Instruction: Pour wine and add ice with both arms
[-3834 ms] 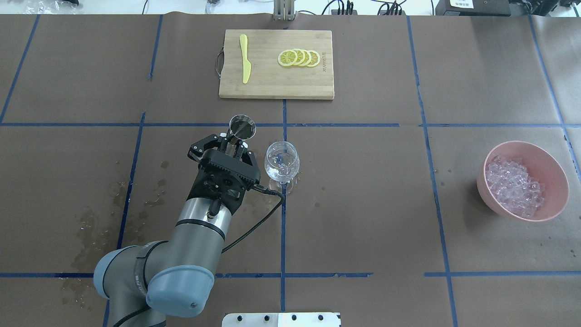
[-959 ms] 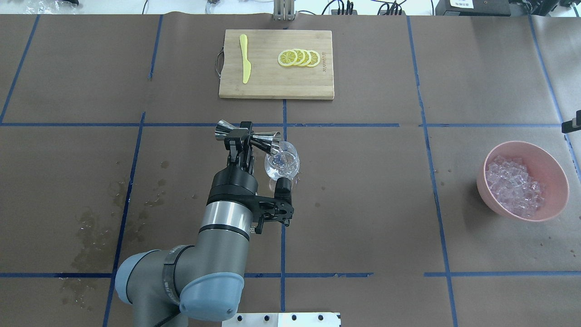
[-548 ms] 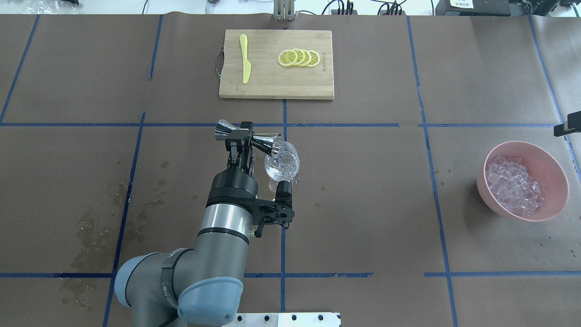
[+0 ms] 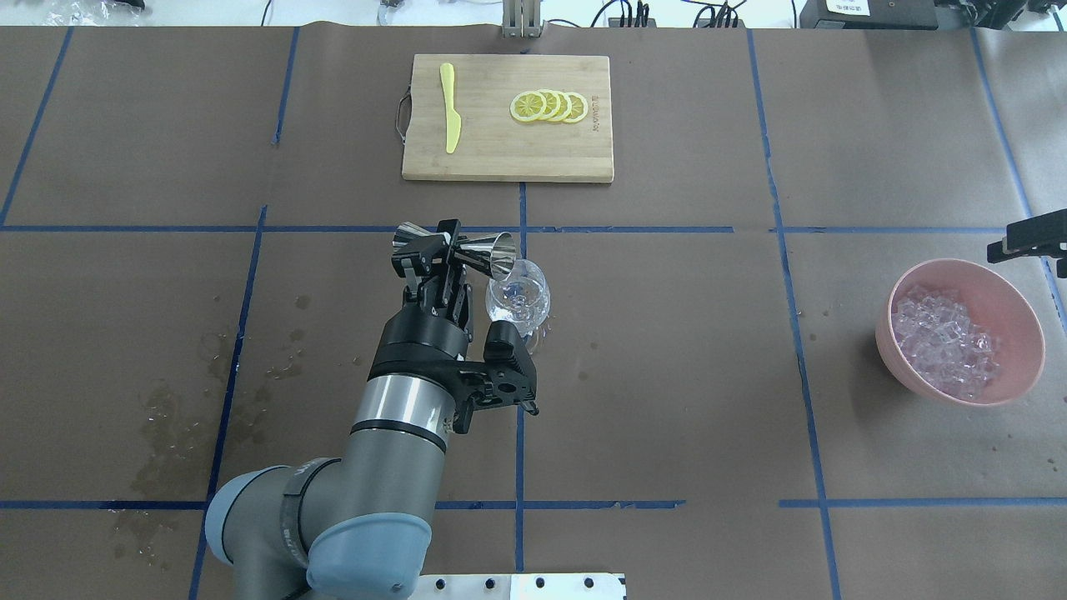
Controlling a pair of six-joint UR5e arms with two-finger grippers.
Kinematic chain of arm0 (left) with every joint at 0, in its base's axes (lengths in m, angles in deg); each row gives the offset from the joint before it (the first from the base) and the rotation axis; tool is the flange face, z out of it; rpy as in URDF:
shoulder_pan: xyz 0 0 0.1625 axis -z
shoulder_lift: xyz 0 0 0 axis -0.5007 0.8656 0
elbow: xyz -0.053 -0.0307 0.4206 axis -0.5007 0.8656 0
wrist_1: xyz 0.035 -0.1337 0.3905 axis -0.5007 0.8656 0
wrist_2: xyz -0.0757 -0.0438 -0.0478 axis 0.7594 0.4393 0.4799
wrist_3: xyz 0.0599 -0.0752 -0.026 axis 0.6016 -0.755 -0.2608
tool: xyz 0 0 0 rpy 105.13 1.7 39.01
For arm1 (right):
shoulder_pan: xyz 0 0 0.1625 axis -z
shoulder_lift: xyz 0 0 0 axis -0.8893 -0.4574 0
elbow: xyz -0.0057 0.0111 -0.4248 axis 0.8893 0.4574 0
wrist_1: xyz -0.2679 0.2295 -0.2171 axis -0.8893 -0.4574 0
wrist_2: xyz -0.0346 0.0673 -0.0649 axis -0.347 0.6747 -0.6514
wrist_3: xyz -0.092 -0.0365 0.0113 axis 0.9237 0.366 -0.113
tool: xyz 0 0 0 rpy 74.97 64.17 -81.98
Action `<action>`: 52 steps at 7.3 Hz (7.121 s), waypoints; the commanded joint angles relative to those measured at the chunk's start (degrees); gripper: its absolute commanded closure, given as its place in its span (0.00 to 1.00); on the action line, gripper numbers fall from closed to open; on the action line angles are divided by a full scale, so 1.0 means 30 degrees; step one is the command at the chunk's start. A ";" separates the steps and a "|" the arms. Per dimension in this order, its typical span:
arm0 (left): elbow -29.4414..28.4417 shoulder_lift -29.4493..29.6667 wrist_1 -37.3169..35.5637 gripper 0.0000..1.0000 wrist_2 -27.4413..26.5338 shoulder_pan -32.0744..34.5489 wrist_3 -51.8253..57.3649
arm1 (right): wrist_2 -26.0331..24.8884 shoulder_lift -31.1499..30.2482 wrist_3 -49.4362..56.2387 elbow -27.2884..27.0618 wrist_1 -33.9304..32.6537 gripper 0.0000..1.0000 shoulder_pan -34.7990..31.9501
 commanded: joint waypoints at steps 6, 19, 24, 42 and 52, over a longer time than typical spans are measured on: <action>0.0831 -0.3666 0.7215 1.00 0.0170 0.0222 -0.5605 | -0.3051 -0.0237 -0.1478 -0.0327 0.0322 0.00 0.3349; 0.0891 -1.2372 2.0281 1.00 -0.1178 0.0281 -0.5645 | -0.4138 -0.0939 0.1147 0.1431 0.1934 0.00 0.5052; 0.0249 -1.2401 2.1300 1.00 -0.1120 0.0281 -0.5674 | -0.4167 -0.0971 0.3297 0.1636 0.1377 0.19 0.6163; -0.0604 -1.2342 2.1864 1.00 -0.1119 0.0223 -0.5674 | -0.3845 -0.0854 0.5318 0.1900 0.1288 1.00 0.4993; -0.0751 -1.2342 2.1922 1.00 -0.1119 0.0223 -0.5674 | -0.3288 0.1079 0.4148 0.1898 -0.1139 0.05 0.4378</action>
